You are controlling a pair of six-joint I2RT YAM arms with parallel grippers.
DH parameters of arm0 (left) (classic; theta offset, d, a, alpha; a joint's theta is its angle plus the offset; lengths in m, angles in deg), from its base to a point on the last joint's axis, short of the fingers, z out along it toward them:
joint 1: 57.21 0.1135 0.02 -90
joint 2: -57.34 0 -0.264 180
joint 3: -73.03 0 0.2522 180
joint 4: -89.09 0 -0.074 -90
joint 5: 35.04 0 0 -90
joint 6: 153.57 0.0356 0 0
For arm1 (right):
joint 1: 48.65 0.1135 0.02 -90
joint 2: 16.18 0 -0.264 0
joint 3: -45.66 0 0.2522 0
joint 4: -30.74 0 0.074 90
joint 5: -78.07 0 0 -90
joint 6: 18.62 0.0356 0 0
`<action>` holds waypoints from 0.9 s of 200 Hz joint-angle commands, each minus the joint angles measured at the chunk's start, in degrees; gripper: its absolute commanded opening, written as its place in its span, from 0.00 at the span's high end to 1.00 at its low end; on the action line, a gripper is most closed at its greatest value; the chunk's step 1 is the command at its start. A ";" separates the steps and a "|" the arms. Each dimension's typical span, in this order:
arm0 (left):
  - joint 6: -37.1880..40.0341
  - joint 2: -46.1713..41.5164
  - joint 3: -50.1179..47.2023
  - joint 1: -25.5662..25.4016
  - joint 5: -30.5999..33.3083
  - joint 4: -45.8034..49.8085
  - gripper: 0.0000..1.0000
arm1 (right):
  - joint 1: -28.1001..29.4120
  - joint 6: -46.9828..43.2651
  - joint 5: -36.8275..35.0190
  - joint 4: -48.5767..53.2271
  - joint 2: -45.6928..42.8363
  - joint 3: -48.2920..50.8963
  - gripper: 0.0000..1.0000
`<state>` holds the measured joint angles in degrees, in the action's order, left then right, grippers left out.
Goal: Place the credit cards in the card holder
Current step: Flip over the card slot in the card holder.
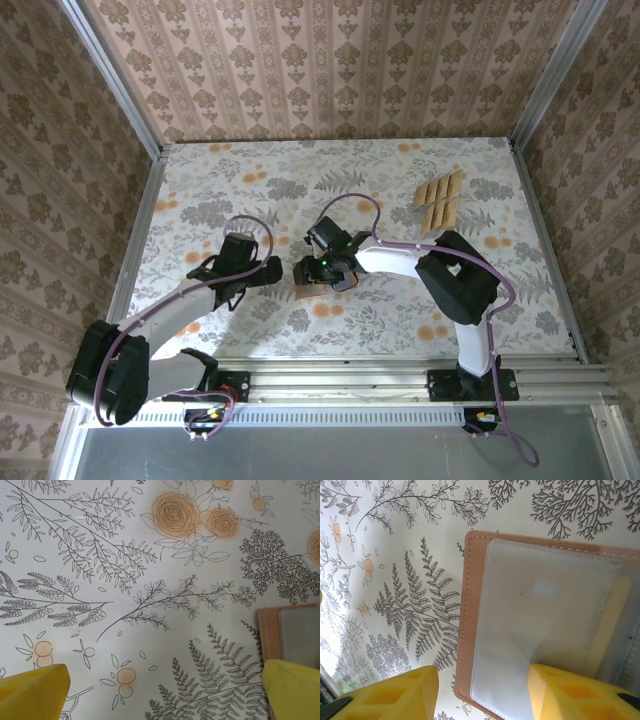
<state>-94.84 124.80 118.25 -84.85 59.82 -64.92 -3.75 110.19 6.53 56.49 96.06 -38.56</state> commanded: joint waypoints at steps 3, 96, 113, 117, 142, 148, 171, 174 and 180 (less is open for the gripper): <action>1.36 0.83 1.24 0.40 -0.94 2.00 0.00 | -0.35 -0.59 -0.26 2.67 -3.57 -1.59 0.47; 3.52 11.86 10.26 -4.94 -0.71 0.15 0.00 | -3.79 -2.32 -5.10 4.11 -10.26 4.41 0.49; 3.60 14.19 11.73 -6.48 0.70 -0.02 0.00 | -3.98 -2.67 -6.51 3.97 -10.53 5.76 0.52; 3.73 14.81 12.07 -6.90 0.98 -0.03 0.00 | -4.03 -2.77 -6.64 3.84 -10.62 6.11 0.53; 4.09 18.42 13.78 -8.93 2.33 0.15 0.00 | -5.23 -2.43 -6.39 2.53 -11.25 8.28 0.62; 4.11 19.16 14.07 -9.38 2.71 0.20 0.00 | -5.59 -2.51 -6.18 2.34 -11.46 8.62 0.64; 4.00 21.54 14.61 -10.71 5.23 0.56 0.00 | -6.94 -2.77 -5.93 2.66 -13.13 9.51 0.66; 4.01 21.79 14.67 -10.87 5.56 0.55 0.00 | -7.13 -2.73 -5.92 2.73 -13.50 9.62 0.66; 3.88 22.19 14.60 -10.95 6.07 0.65 0.00 | -7.56 -2.78 -5.98 2.90 -14.18 9.78 0.66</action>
<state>-91.97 145.37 131.59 -94.95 62.08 -65.16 -9.82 107.98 1.77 58.59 85.88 -29.70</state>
